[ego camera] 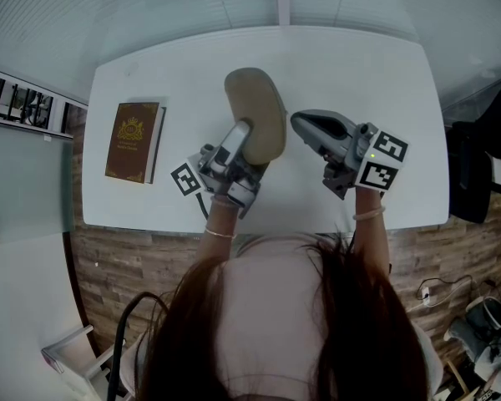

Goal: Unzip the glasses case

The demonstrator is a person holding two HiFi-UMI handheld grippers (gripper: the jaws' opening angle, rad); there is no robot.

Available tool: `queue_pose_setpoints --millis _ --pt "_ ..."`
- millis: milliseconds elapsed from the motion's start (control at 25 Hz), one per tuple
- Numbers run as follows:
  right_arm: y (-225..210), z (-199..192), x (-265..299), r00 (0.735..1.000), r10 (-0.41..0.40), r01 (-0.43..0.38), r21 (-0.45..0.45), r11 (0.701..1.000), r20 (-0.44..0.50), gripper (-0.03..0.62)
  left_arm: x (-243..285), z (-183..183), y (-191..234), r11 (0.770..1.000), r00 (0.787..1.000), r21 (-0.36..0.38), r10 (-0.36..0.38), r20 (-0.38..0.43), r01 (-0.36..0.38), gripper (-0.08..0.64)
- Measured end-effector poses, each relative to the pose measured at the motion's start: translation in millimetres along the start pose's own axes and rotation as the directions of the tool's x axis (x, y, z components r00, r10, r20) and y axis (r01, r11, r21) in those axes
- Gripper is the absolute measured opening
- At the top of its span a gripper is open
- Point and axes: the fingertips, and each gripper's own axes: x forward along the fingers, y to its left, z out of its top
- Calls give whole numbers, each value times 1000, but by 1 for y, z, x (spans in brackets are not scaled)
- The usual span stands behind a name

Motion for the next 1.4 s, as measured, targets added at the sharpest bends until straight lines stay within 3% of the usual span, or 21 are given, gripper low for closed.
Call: queue_pose_setpoints --millis 1400 --pt "12 -20 4 999 18 -16 37 999 -39 3 8 28 1 1000 995 16 14 96 -15 275"
